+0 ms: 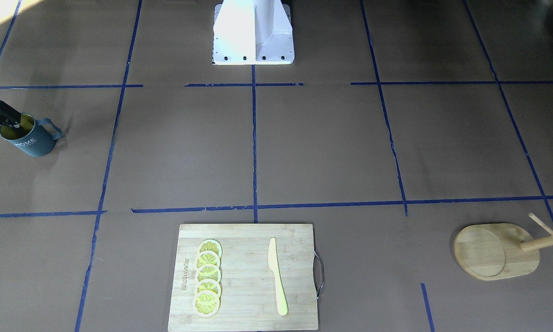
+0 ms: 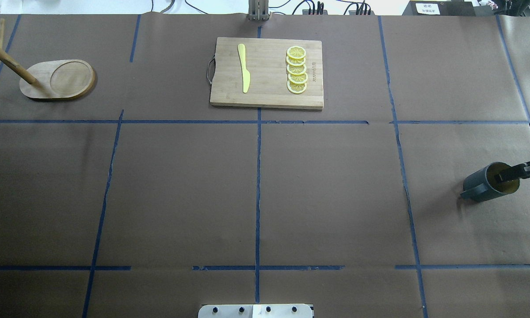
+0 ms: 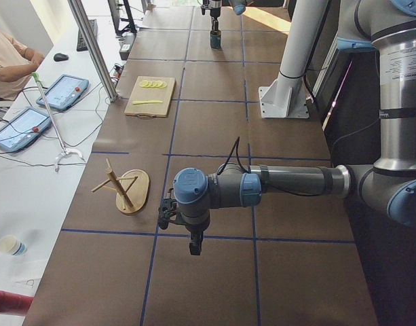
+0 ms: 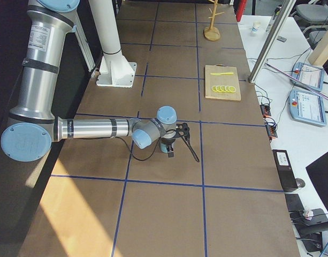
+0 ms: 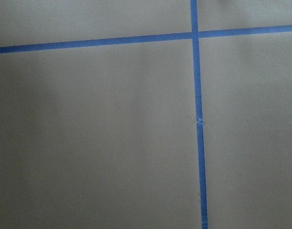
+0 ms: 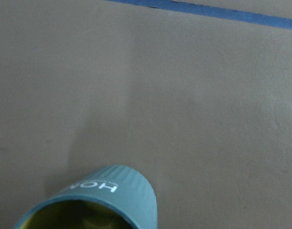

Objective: Hang cup on storage rack
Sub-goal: 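Lower the right gripper onto the teal mug rim and grasp it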

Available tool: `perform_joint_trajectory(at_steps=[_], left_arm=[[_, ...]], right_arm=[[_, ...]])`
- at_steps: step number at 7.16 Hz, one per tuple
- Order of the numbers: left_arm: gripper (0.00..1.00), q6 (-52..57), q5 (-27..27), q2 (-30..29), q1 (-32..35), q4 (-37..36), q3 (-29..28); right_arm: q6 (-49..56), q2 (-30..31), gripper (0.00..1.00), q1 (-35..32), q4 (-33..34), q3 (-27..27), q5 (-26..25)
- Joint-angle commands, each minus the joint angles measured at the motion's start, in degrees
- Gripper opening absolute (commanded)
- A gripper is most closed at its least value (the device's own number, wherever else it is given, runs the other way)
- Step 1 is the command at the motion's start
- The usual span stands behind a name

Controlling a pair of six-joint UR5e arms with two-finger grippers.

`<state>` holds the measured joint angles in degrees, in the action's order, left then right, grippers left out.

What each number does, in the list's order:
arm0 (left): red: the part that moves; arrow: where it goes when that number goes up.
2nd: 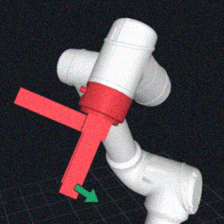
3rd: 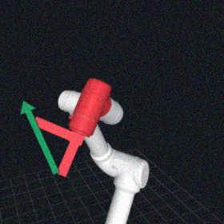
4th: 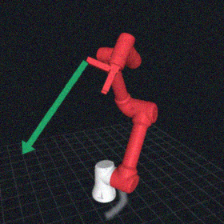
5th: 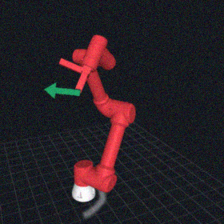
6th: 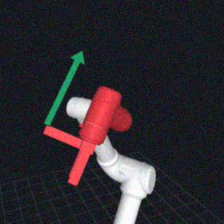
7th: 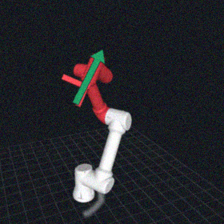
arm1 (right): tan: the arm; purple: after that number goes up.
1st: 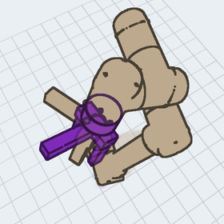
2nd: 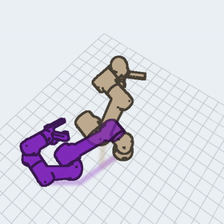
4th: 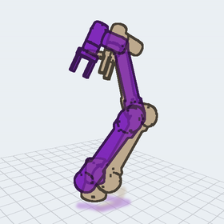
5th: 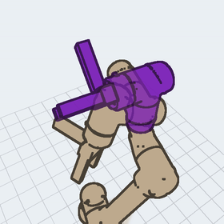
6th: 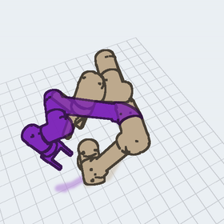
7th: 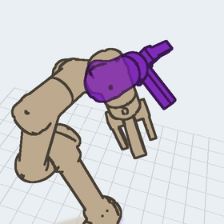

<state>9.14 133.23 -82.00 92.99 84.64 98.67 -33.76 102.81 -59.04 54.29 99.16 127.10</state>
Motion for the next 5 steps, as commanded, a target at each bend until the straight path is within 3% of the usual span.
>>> perform_joint_trajectory(at_steps=[1,2,5], left_arm=[[1.0,0.0,0.0,0.0,0.0,0.0,0.0],[1.0,0.0,0.0,0.0,0.0,0.1,0.1],[1.0,0.0,0.0,0.0,0.0,0.1,0.1]], right_arm=[[-7.9,-0.5,0.65,1.7,-0.7,-0.4,-0.3],[-9.0,-0.6,0.36,2.1,-0.7,-0.2,-0.3],[-9.0,-0.6,0.03,2.1,-0.7,0.0,-0.5]])
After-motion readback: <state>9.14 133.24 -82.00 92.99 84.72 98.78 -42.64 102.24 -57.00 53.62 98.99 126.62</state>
